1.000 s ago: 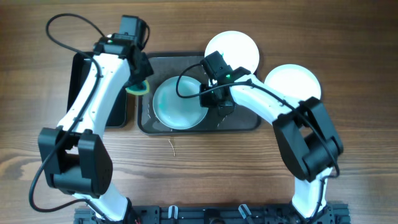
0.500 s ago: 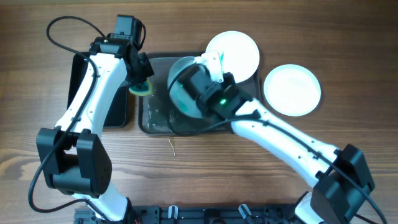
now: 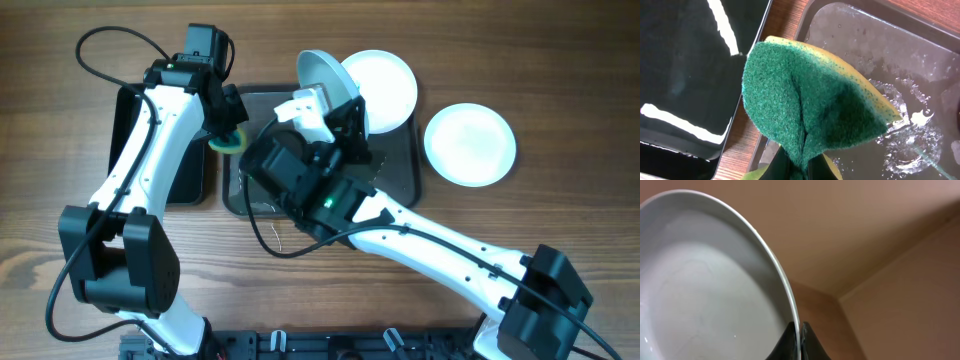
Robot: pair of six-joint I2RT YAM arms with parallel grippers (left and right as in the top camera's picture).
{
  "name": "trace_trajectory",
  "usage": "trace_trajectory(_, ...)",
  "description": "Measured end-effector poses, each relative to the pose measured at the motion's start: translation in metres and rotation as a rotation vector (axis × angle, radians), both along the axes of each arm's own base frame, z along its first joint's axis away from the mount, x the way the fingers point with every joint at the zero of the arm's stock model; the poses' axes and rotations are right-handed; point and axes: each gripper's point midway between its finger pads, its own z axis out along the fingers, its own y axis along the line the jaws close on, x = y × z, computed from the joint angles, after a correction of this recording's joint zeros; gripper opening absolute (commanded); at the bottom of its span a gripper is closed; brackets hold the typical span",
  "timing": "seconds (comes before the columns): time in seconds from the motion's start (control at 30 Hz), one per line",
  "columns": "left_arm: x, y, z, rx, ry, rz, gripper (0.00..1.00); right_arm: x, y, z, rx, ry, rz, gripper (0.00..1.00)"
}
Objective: Clean dirty plates on tray and stack at the side
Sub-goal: 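Lift the plate with the right gripper while left withdraws the sponge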
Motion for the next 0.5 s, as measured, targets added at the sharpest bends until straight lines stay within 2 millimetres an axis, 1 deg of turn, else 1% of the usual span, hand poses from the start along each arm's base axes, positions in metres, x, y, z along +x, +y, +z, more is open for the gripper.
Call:
trace_trajectory(0.1, 0.000, 0.000, 0.000, 0.000, 0.000, 0.000, 0.04, 0.000, 0.003, 0.010, -0.019, -0.021, -0.008, 0.04)
trace_trajectory(0.2, 0.000, 0.000, 0.000, 0.000, 0.000, 0.000, 0.04, 0.001, 0.004, 0.015, -0.040, -0.026, -0.016, 0.04)
trace_trajectory(0.33, 0.000, 0.000, 0.000, 0.000, 0.000, 0.000, 0.04, 0.001, 0.003, 0.017, -0.078, -0.013, -0.021, 0.04)
trace_trajectory(0.5, 0.000, 0.000, 0.000, 0.000, 0.000, 0.000, 0.04, 0.000, 0.002, 0.017, -0.086, -0.010, -0.023, 0.04)
